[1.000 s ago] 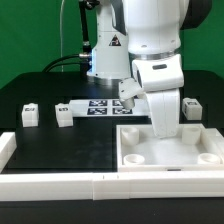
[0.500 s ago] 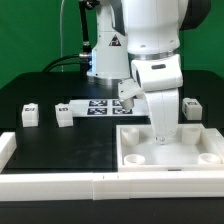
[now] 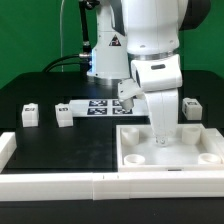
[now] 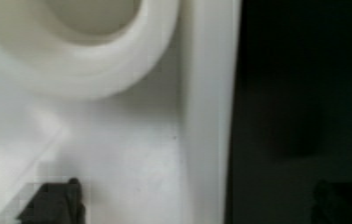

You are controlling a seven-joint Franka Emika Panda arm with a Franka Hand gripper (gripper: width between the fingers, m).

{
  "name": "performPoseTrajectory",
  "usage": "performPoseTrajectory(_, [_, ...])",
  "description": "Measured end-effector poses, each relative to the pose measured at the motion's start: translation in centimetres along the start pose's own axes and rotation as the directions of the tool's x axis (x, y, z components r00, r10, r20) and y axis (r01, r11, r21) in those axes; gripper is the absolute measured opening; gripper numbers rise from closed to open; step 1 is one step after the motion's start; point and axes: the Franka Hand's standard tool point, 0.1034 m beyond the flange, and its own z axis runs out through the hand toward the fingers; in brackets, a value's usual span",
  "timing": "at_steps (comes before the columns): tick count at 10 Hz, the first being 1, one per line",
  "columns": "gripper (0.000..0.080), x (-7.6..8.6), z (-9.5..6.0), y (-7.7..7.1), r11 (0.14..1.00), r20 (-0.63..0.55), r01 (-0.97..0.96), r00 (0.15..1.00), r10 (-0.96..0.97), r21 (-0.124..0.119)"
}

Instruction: Assemble one leg

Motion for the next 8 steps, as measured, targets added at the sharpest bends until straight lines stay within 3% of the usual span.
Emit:
performPoseTrajectory(3, [0.0648,0.0,0.0,0.0,1.000,0.000,-0.001,1.000,0.001,0.000])
performPoseTrajectory(6, [0.0648,-0.3,-2.6,-1.4,0.997,0.019,-0.067,0.998,0.068,-0.028])
performPoseTrajectory(8, [0.0648,-0.6,-3.7,-2.8,0.995,0.032,-0.096,0.995,0.097,-0.034])
